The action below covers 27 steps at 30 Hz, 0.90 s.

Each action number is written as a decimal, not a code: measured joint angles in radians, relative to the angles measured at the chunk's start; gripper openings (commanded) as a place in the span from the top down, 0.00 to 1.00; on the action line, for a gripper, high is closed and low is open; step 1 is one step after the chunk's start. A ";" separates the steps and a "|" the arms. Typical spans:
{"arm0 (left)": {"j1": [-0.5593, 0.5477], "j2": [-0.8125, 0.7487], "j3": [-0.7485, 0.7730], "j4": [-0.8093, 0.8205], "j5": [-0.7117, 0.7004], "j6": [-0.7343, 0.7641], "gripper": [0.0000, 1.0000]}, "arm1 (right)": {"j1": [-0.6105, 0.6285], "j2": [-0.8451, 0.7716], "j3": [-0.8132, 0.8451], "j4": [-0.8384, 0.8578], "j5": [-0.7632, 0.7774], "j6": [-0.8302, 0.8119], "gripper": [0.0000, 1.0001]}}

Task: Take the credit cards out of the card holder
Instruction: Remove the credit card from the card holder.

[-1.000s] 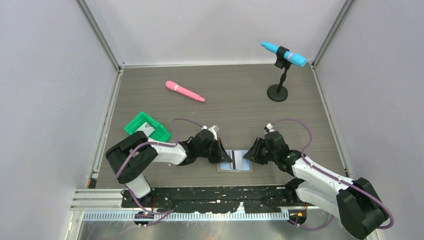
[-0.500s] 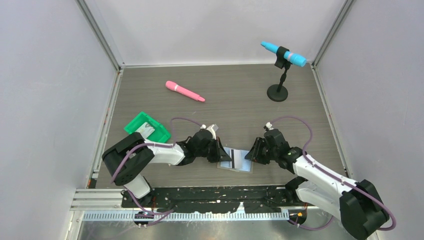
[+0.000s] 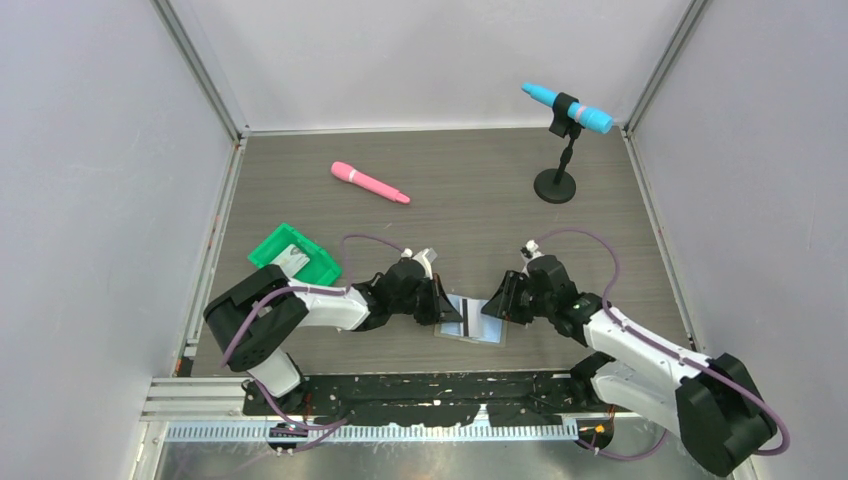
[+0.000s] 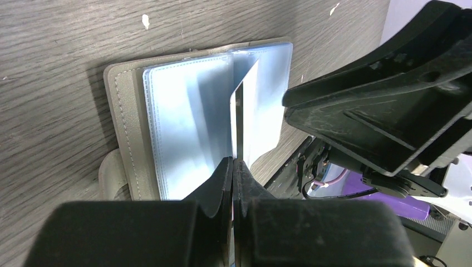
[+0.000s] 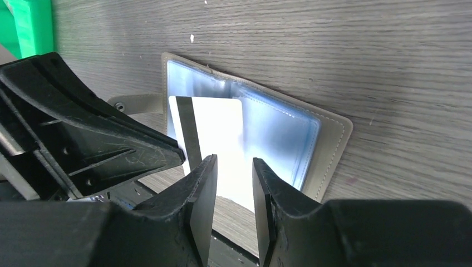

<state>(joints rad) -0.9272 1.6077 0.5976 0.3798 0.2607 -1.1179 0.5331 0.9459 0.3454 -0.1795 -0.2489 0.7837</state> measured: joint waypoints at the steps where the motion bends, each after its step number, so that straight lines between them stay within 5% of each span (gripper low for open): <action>1: 0.000 0.000 0.000 0.000 0.000 0.000 1.00 | 0.001 0.017 -0.004 0.019 -0.007 0.000 0.64; 14: 0.000 0.008 0.036 0.005 0.001 0.009 0.78 | 0.009 0.097 -0.087 0.196 -0.054 0.034 0.64; 21: -0.003 0.042 0.060 0.013 0.002 0.016 0.76 | 0.009 0.098 -0.100 0.225 -0.058 0.042 0.64; 27: -0.005 0.053 0.060 0.012 0.002 0.023 1.00 | 0.009 0.101 -0.101 0.232 -0.060 0.047 0.64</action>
<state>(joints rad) -0.9321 1.6604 0.6575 0.3920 0.2623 -1.0946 0.5423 1.0473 0.2447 0.0525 -0.3084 0.8303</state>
